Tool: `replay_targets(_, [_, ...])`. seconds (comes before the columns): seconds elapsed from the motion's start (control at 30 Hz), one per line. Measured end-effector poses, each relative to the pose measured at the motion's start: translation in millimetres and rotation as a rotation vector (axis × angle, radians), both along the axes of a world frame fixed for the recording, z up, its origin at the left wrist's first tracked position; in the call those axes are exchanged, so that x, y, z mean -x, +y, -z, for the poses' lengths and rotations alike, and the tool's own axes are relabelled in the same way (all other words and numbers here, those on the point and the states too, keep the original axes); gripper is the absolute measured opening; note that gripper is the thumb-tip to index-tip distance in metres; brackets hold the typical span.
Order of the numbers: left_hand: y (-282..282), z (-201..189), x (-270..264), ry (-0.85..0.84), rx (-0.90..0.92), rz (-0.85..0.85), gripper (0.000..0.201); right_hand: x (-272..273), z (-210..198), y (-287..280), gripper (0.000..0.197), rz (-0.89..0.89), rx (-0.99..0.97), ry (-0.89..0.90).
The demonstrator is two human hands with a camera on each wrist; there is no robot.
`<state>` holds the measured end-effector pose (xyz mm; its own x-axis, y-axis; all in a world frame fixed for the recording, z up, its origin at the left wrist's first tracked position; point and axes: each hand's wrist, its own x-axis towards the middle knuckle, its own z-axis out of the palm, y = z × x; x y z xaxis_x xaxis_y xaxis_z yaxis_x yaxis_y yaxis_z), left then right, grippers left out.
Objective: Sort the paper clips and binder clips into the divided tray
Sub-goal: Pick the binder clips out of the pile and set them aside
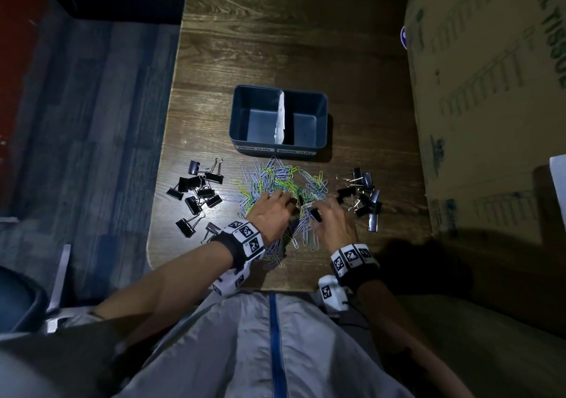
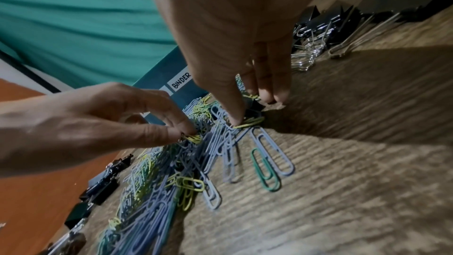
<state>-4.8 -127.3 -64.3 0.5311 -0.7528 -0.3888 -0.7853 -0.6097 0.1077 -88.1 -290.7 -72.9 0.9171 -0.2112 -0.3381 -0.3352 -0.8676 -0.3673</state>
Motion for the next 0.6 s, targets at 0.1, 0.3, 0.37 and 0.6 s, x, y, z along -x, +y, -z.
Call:
replay_targets(0.1, [-3.6,-0.4,-4.0,-0.011,0.038,-0.051,0.046,-0.7,0.3,-0.7,0.034,0.048,-0.026,-0.012])
replay_targets(0.3, [-25.1,0.4,-5.9,0.018,0.104,-0.128,0.039,-3.3,5.2,2.8,0.048,0.125,-0.116,-0.007])
replay_targets(0.37, [-31.1,1.1,-5.8,0.053,0.114,-0.225,0.041,-1.1,5.0,4.2,0.047,0.122,-0.133,-0.011])
replay_targets(0.6, [-47.9,-2.2,-11.2,0.082,0.037,-0.408,0.044,8.3,-0.1,1.9,0.032,0.102,-0.207,-0.008])
